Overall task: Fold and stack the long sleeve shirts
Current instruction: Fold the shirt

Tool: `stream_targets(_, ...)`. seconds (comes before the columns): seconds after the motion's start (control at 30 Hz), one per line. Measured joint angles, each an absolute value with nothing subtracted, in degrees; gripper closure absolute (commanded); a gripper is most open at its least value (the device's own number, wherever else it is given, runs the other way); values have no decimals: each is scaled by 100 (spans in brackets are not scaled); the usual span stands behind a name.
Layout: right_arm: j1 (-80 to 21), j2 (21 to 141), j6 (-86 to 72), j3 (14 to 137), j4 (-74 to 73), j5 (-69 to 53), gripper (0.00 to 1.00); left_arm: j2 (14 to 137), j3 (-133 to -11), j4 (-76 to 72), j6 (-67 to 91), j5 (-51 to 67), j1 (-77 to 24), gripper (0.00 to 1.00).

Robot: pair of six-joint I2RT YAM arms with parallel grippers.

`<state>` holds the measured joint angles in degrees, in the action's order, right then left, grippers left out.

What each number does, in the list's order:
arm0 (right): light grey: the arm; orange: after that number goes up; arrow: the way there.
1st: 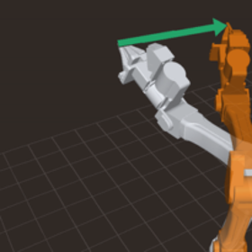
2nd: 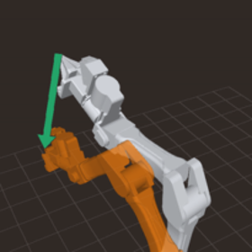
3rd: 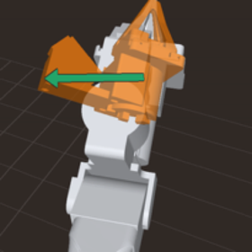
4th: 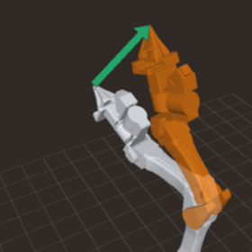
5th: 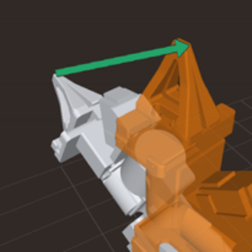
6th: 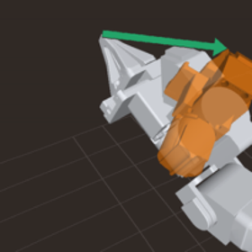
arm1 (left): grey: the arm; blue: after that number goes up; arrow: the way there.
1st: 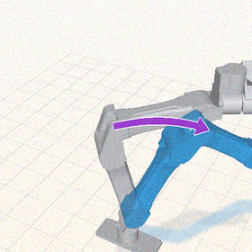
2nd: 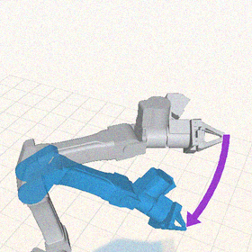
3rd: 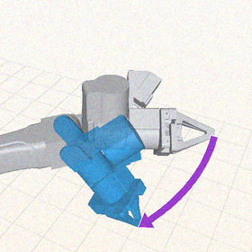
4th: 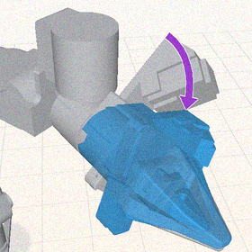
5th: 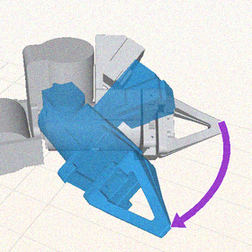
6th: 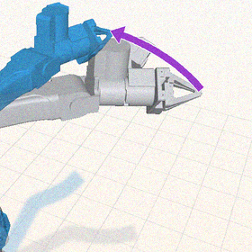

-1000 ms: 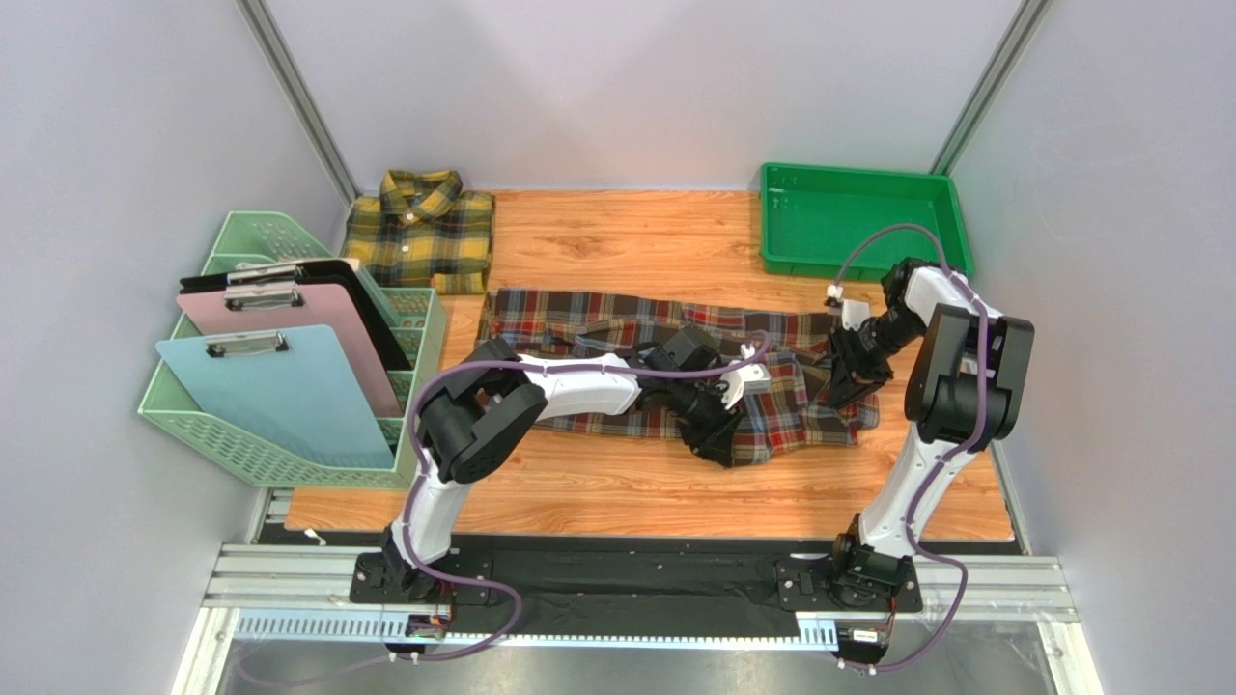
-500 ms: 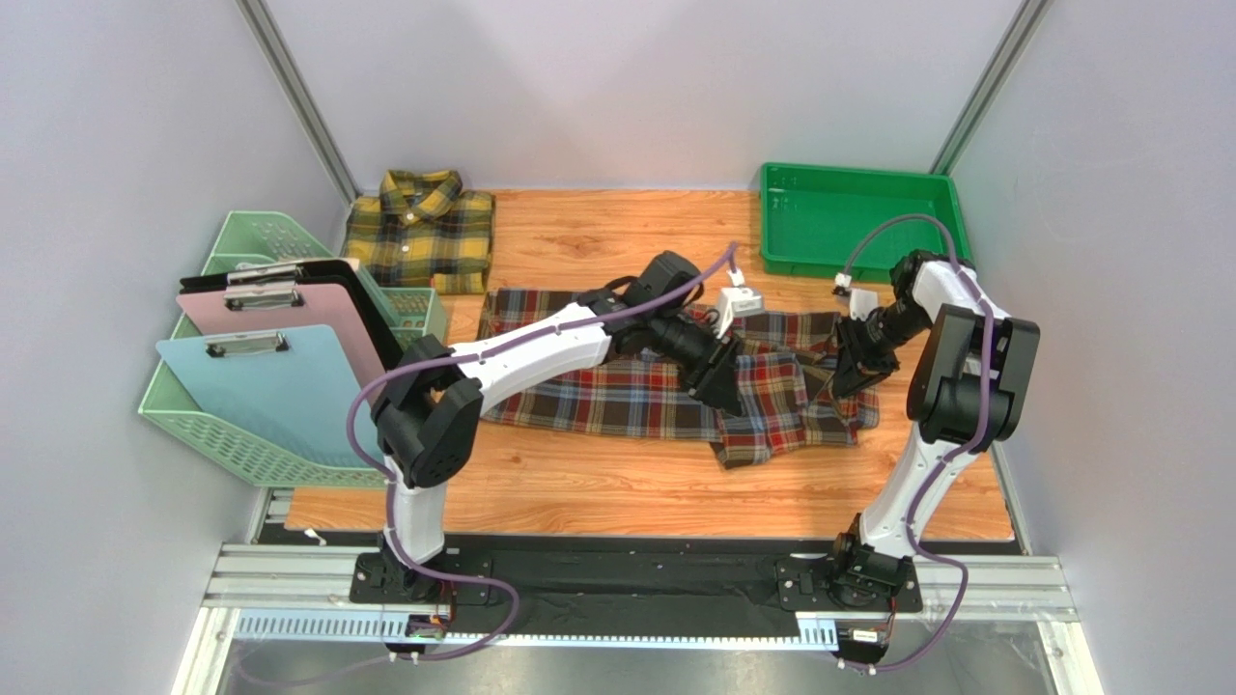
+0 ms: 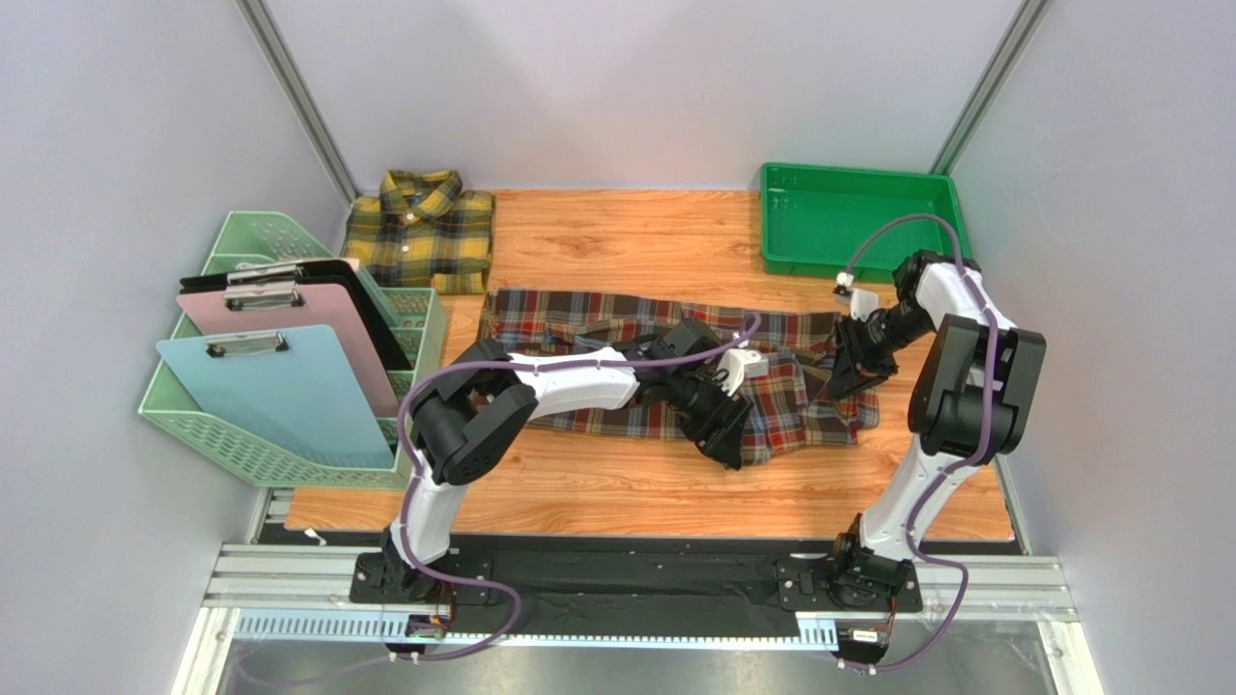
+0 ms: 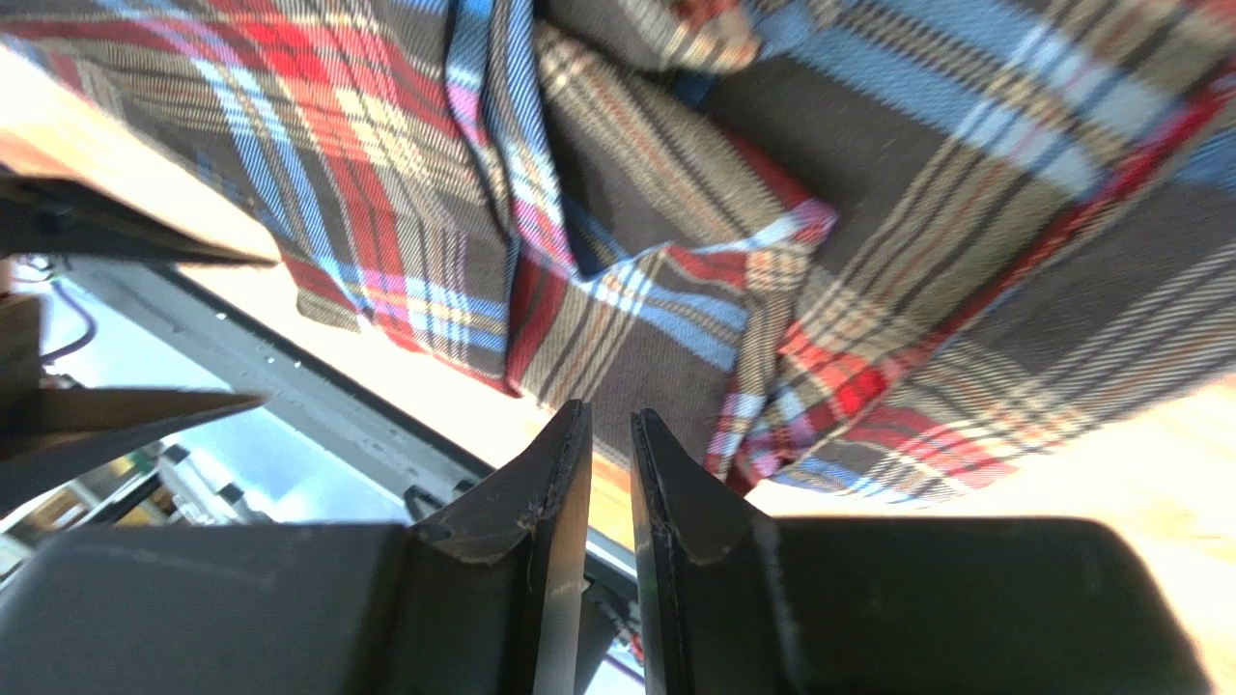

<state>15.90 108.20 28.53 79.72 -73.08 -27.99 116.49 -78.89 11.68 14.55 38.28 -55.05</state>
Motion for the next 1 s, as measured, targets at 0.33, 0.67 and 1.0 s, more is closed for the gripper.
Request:
stream_targets(0.33,1472,10812,2742,7599,-7266,-2877,79,12199,-8023,480,1850,2998,-5673,72)
stream_targets(0.67,1404,10980,2681,7306,-6873,-2600,80,12309,-8254,871,1586,2958,-5752,100)
stream_targets(1.0,1406,11214,2681,7354,-6613,-2506,79,11351,-8414,1472,1162,3479,-6073,58)
